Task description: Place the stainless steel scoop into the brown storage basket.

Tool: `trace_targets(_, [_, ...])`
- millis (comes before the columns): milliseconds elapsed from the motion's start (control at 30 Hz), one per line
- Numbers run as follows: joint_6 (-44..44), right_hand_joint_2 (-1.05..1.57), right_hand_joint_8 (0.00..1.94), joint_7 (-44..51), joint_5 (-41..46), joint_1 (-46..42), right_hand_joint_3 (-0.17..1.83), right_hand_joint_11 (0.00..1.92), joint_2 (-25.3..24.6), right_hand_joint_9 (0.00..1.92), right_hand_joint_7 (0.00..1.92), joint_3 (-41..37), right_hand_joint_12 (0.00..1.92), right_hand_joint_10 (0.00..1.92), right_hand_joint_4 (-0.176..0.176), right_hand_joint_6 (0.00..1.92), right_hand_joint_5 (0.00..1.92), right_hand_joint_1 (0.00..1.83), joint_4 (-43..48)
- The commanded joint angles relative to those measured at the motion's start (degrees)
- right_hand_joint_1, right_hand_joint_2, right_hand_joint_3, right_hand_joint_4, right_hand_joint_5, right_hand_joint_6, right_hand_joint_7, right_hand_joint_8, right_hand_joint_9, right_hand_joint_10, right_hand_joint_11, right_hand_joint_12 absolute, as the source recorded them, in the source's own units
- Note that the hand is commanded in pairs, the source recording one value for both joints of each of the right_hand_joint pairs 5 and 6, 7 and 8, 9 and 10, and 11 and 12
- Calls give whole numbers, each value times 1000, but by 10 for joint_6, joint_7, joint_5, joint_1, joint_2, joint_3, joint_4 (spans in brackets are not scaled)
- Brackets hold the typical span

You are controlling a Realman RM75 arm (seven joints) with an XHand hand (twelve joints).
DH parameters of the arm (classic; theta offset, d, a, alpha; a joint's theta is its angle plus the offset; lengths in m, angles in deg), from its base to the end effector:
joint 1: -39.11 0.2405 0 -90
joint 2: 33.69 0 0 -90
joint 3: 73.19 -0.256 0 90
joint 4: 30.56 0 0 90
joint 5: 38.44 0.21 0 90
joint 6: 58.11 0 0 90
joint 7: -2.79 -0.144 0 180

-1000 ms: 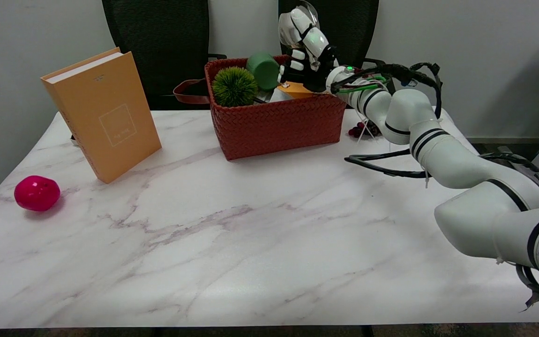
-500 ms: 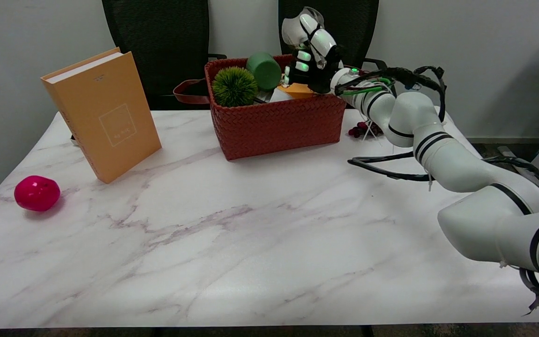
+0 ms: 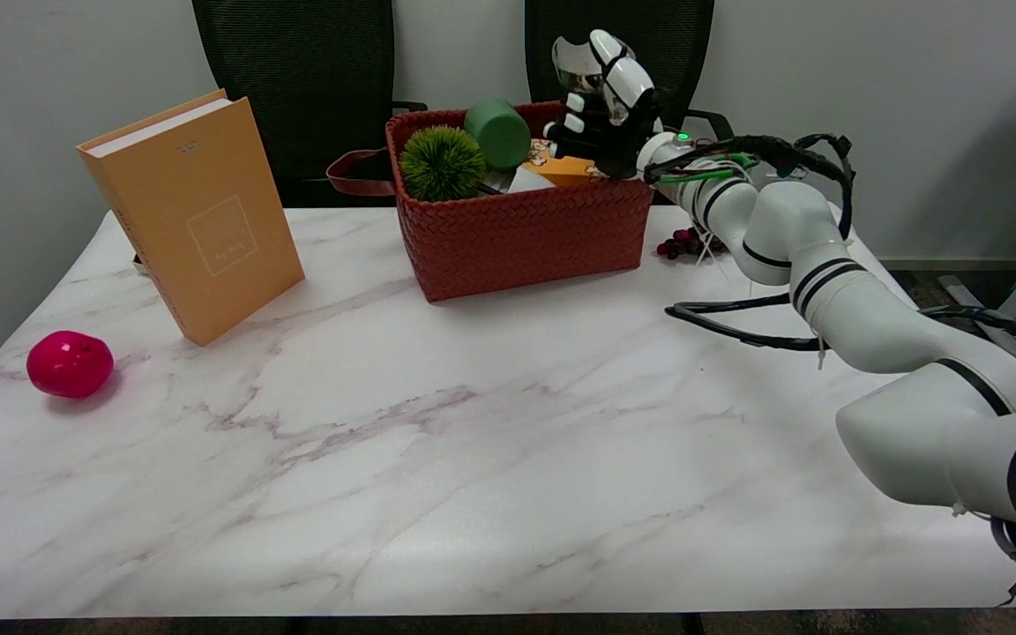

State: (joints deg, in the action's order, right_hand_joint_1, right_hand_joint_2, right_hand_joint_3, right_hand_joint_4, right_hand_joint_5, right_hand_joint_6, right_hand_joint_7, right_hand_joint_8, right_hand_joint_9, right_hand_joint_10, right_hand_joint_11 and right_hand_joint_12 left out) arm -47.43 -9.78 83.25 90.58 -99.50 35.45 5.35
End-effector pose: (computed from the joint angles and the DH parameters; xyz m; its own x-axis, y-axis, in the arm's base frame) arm -0.1702 -0.5330 0.3756 -0.2658 -0.0064 0.9640 -0.9618 0.0694 -0.2648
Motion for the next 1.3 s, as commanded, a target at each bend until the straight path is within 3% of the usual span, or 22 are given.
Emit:
trace_targets(33, [-4, 1118, 1615, 0, 4, -11, -175, 1328, 8, 1150, 1615, -4, 1328, 1150, 0, 1518, 1518, 106, 13])
trace_targets(433, [48, 1247, 1640, -10, 2, -19, -175, 1327, 11, 1157, 1640, 15, 1327, 1157, 0, 1564, 1564, 29, 28])
trace_targets(667, [73, 1337, 1676, -51, -5, -20, -175, 1345, 1, 1178, 1676, 80, 1345, 1178, 0, 1598, 1598, -1, 64])
trace_targets(800, [89, 1369, 1678, -85, -30, -13, -175, 1344, -27, 1186, 1678, 122, 1344, 1186, 0, 1596, 1596, -1, 69])
trace_targets(1000, [113, 1313, 1672, -140, -112, -6, -175, 1327, -74, 1176, 1672, 119, 1327, 1176, 0, 1579, 1579, 19, 53])
trace_targets(1300, [105, 1155, 1647, -142, -132, 39, -175, 1305, -113, 1148, 1647, 119, 1305, 1148, 0, 1546, 1546, 120, 7])
